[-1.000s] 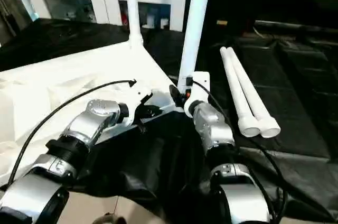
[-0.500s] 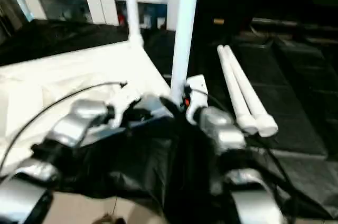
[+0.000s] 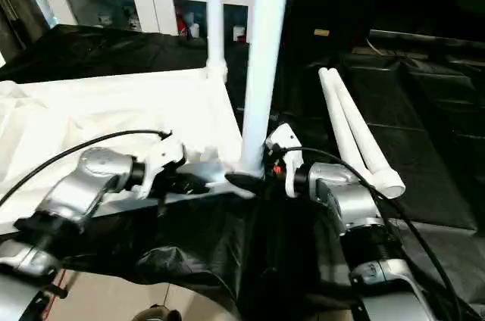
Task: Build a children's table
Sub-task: Rotate leg to tighten
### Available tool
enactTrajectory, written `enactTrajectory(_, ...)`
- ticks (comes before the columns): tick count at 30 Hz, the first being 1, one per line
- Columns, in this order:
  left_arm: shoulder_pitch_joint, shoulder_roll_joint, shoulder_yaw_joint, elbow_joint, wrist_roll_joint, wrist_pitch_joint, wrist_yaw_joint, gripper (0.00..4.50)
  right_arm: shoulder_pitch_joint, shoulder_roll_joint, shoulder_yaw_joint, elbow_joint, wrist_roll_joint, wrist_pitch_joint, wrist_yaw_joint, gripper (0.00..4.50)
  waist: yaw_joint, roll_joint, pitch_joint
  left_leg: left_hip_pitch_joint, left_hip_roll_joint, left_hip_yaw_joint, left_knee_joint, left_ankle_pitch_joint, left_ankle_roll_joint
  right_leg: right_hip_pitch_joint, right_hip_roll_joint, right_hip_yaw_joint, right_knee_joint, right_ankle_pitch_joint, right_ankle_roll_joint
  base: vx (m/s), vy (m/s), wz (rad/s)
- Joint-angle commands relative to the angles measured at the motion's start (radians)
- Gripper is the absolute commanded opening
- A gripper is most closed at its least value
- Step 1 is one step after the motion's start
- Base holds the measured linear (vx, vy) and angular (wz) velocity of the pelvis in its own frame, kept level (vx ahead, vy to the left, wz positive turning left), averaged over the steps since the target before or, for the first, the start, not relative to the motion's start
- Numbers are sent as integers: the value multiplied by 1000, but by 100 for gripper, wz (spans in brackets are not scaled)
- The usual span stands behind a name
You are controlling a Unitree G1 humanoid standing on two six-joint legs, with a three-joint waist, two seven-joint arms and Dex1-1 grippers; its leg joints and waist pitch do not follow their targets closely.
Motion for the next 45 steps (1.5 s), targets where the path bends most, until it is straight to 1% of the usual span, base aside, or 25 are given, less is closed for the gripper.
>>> enactTrajectory(1,-4,-10,-15,-33,-21,0,-18,0,14,5,34,-17,8,22,20,331,-1,-6,-71,26,46,-21,-71,-259,14,37,-84,47,-81,-315,-194,0,0,0)
enactTrajectory(5,-6,-19,-9,-26,-14,-1,3,0,23,13,40,-26,11,34,18,313,-2,-6,-70,27,47,-24,-73,-276,4,36,-86,47,-84,-343,-184,0,0,0)
enactTrajectory(6,-10,-26,-5,-20,-11,-2,18,0,26,20,39,-25,11,37,10,295,-2,-8,-70,26,46,-23,-72,-271,4,37,-86,47,-84,-339,-183,0,0,0)
enactTrajectory(8,-14,-33,0,-13,-10,-3,35,0,29,28,36,-21,9,38,-4,292,-1,-8,-70,27,47,-24,-73,-269,5,37,-86,47,-84,-340,-182,0,0,0)
enactTrajectory(11,-48,-83,27,25,-2,6,143,0,14,102,-12,52,-17,12,-177,288,-7,-8,-67,28,45,-25,-74,-286,-7,33,-87,47,-88,-372,-176,0,0,0)
enactTrajectory(12,-48,-83,27,25,-2,6,143,0,14,102,-12,52,-17,12,-177,287,-7,-8,-67,28,45,-25,-74,-286,-7,33,-87,47,-88,-372,-176,0,0,0)
enactTrajectory(14,-75,-117,42,54,6,19,212,0,-7,147,-44,108,-28,3,-293,286,-11,-11,-64,36,41,-28,-73,-330,-22,27,-91,46,-100,-469,-155,0,0,0)
enactTrajectory(15,-101,-149,55,83,13,35,275,0,-25,188,-71,150,-29,-4,-384,286,-13,-9,-64,35,41,-29,-73,-331,-25,27,-92,46,-101,-481,-151,0,0,0)
enactTrajectory(16,-113,-163,59,96,17,43,304,0,-35,207,-84,168,-29,-4,-425,286,-18,-10,-61,37,39,-31,-74,-344,-32,25,-92,44,-105,-514,-142,0,0,0)
enactTrajectory(17,-131,-186,68,115,18,47,342,0,-48,231,-91,191,-32,-9,-468,285,-19,-10,-63,38,37,-32,-73,-346,-34,27,-93,42,-108,-537,-129,0,0,0)
enactTrajectory(18,-144,-202,75,129,19,51,372,0,-58,249,-97,206,-33,-13,-500,285,-20,-7,-62,39,38,-33,-74,-352,-34,24,-91,43,-111,-537,-122,0,0,0)
enactTrajectory(19,-154,-215,79,142,22,51,399,0,-69,265,-107,220,-31,-15,-531,285,-22,-8,-62,40,37,-32,-73,-359,-31,23,-90,42,-112,-540,-120,0,0,0)
enactTrajectory(21,-183,-251,89,180,37,47,481,0,-104,314,-143,265,-20,-23,-626,285,-23,-7,-64,40,36,-32,-74,-355,-30,22,-90,43,-110,-526,-121,0,0,0)
enactTrajectory(22,-183,-251,89,180,37,47,481,0,-104,314,-143,265,-20,-23,-626,285,-22,-8,-66,40,37,-33,-74,-352,-31,24,-90,43,-110,-513,-125,0,0,0)
enactTrajectory(23,-189,-263,88,190,42,42,500,0,-119,333,-154,283,-19,-40,-657,285,-23,-6,-66,37,37,-32,-75,-346,-28,25,-90,44,-108,-489,-130,0,0,0)
enactTrajectory(24,-196,-279,83,205,50,27,514,0,-146,362,-161,329,-34,-105,-694,285,-21,-5,-70,34,39,-31,-75,-335,-26,27,-92,45,-104,-458,-136,0,0,0)
enactTrajectory(27,-195,-284,77,207,54,11,503,0,-157,372,-154,348,-46,-139,-685,285,-21,-5,-71,31,39,-30,-76,-316,-19,32,-89,46,-97,-395,-152,0,0,0)
enactTrajectory(28,-186,-277,67,196,52,-3,475,0,-156,374,-161,340,-27,-135,-650,341,-21,-5,-71,29,39,-28,-76,-302,-12,34,-87,47,-93,-356,-162,0,0,0)
enactTrajectory(29,-186,-277,67,196,52,-3,475,0,-156,374,-161,340,-27,-135,-650,355,-20,-5,-73,29,39,-26,-76,-288,-6,37,-85,47,-89,-321,-172,0,0,0)
enactTrajectory(31,-168,-258,60,176,43,-16,424,0,-147,368,-169,316,-4,-114,-589,361,-19,-8,-73,26,38,-25,-75,-273,5,42,-86,47,-87,-297,-181,0,0,0)
enactTrajectory(33,-161,-248,57,169,40,-23,406,0,-141,358,-161,306,-9,-112,-569,389,-18,-7,-72,25,37,-24,-75,-264,12,42,-88,47,-88,-306,-181,0,0,0)
enactTrajectory(36,-136,-217,53,142,23,-36,343,0,-126,314,-139,288,-20,-117,-499,409,-22,-8,-70,25,40,-26,-78,-277,9,42,-87,47,-90,-331,-178,0,0,0)
enactTrajectory(38,-124,-201,50,125,15,-34,312,0,-113,289,-126,263,-13,-101,-443,409,-26,-7,-70,26,41,-26,-78,-282,11,42,-86,47,-90,-336,-179,0,0,0)
enactTrajectory(42,-92,-157,46,86,-6,-39,225,0,-70,199,-78,181,0,-73,-275,409,-25,-7,-69,26,43,-25,-78,-282,18,43,-86,48,-90,-330,-184,0,0,0)
enactTrajectory(45,-82,-144,45,75,-13,-41,195,0,-58,171,-71,157,3,-62,-224,409,-23,-6,-70,26,43,-23,-76,-269,20,42,-86,48,-89,-319,-192,0,0,0)
